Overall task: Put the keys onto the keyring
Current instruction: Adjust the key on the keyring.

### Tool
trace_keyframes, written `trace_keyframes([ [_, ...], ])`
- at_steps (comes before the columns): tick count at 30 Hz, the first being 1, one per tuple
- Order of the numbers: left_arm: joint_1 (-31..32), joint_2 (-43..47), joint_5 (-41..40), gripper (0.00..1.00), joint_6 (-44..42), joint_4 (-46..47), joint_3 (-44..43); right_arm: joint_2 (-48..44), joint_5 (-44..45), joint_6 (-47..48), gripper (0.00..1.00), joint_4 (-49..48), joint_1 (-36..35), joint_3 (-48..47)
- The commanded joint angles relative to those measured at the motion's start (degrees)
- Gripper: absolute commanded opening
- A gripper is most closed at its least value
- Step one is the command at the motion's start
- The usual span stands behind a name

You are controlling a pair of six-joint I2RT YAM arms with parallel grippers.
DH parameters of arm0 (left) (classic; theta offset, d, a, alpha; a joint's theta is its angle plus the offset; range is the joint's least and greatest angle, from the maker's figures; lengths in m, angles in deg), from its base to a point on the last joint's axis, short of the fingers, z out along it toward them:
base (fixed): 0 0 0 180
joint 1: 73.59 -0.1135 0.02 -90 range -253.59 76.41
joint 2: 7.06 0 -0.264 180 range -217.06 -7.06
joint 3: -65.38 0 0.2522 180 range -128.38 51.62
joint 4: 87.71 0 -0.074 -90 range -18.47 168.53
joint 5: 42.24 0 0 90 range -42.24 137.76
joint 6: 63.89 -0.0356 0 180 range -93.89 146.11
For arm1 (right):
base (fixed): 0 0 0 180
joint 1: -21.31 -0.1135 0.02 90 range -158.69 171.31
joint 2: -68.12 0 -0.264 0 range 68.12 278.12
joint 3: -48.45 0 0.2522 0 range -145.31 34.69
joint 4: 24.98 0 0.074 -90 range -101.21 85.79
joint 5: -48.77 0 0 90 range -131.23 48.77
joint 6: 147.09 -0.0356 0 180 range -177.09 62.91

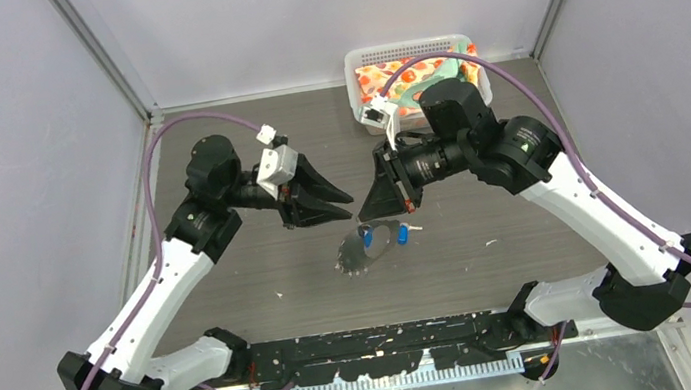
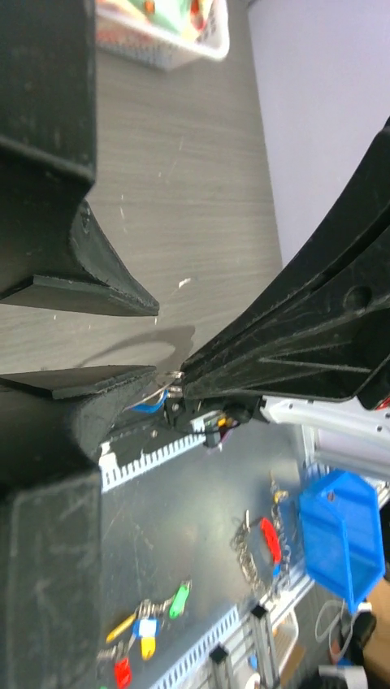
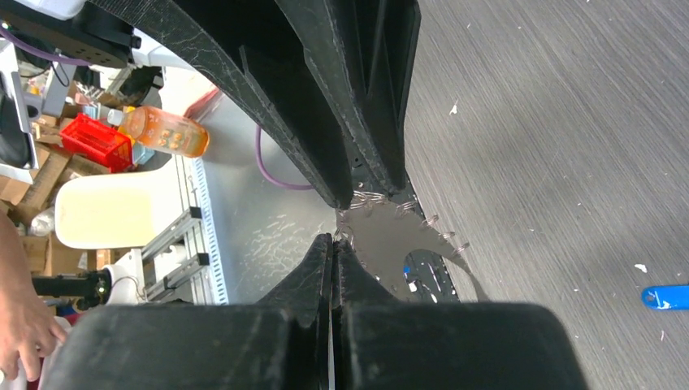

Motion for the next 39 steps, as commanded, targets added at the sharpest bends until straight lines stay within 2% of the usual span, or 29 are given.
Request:
trace_keyframes([
  [1,-0.20,-0.78,7.76,0.31,4.67,-0.89,-3.32,0.26,-1.79,1.20,0.01,1.52,0.23,-3.67],
  [7,-0.11,-1.99,12.09,0.35,6.50,-1.30,-4.51,0.93,-1.80,1.73,0.01,2.83,0.18,-4.54],
  [12,-0.11,-3.44,10.34,0.34,6.16,-2.04,-5.19,2.17,-2.16,1.90,0.01,3.75,0.16,-5.92],
  [15,-0.11,-4.47,8.79,0.34,2.08,-7.73,-6.81,2.78,-2.16,2.05,0.01,4.22,0.10,-6.58],
  [18,0.06,-5.23,6.83,0.36,-7.07,-18.17,-8.51,3.13,-2.32,2.21,0.01,4.61,0.14,-7.08],
  [20,0.15,-5.61,5.76,0.37,-9.59,-21.58,-8.99,3.32,-2.38,2.42,0.01,5.07,0.11,-7.33],
  [27,0.38,-6.73,4.84,0.39,-10.53,-24.13,-11.06,4.52,-2.62,3.39,0.01,6.45,0.13,-8.66],
  [39,1.91,-7.69,6.78,0.36,-12.92,-28.83,-13.42,5.68,-2.12,3.96,0.01,7.77,0.10,-9.90],
])
